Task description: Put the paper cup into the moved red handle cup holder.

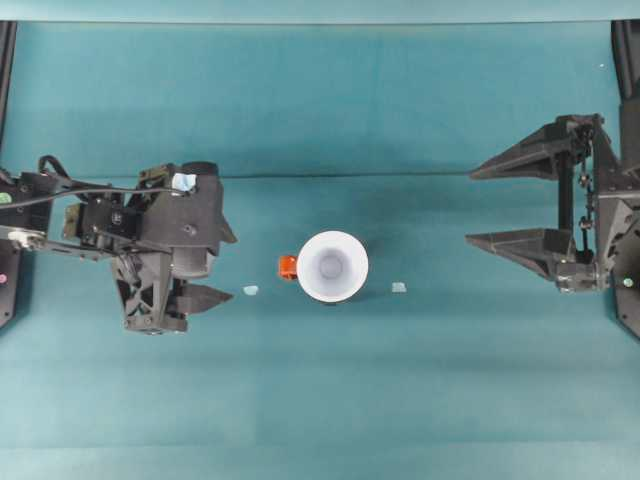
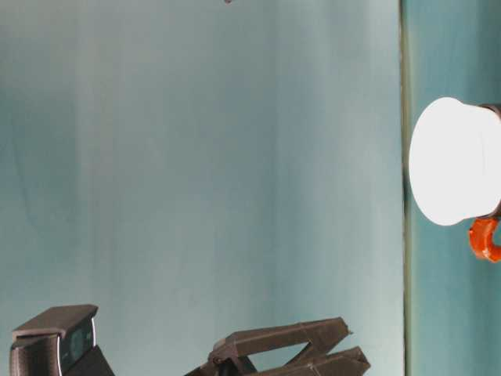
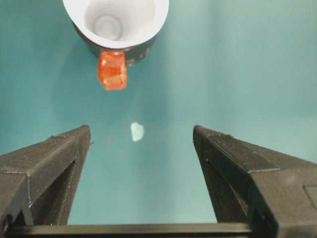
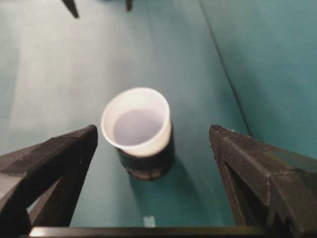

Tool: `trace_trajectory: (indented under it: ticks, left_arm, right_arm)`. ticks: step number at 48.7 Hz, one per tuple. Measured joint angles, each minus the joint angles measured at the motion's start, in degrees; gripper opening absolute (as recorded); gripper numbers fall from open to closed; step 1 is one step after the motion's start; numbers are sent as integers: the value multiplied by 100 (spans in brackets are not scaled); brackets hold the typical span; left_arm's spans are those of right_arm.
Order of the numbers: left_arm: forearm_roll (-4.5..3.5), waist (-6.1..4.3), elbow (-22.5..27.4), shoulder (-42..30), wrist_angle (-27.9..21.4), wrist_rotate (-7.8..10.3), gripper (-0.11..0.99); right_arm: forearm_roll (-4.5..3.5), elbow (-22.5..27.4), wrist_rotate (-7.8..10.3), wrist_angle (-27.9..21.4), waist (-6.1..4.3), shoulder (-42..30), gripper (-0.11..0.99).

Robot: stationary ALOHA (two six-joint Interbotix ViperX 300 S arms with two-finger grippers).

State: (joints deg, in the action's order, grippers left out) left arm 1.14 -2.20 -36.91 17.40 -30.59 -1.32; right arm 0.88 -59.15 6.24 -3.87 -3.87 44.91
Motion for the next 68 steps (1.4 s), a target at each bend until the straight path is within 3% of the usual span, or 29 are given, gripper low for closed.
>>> trace_trajectory:
  ticks: [17,22,29,32,40,68]
  left_arm:
    - [0,18,0,26,0,0,89]
    - [0,18,0,26,0,0,89]
    - [0,18,0,26,0,0,89]
    - [-9,18,0,26,0,0,89]
    - [0,18,0,35,0,0,89]
    - [0,26,-9,35,0,0,89]
  right_arm:
    - [-88,26,-9,299,413,44,87]
    - [-123,158,0,185,431,35,87]
    - [-272,387,-18,-35,439,26,87]
    - [-299,501,-105,-132,439,18,87]
    - [-308,694,-316,-308,448,-35,87]
    - [-308,756,-352,-360,448,-97,87]
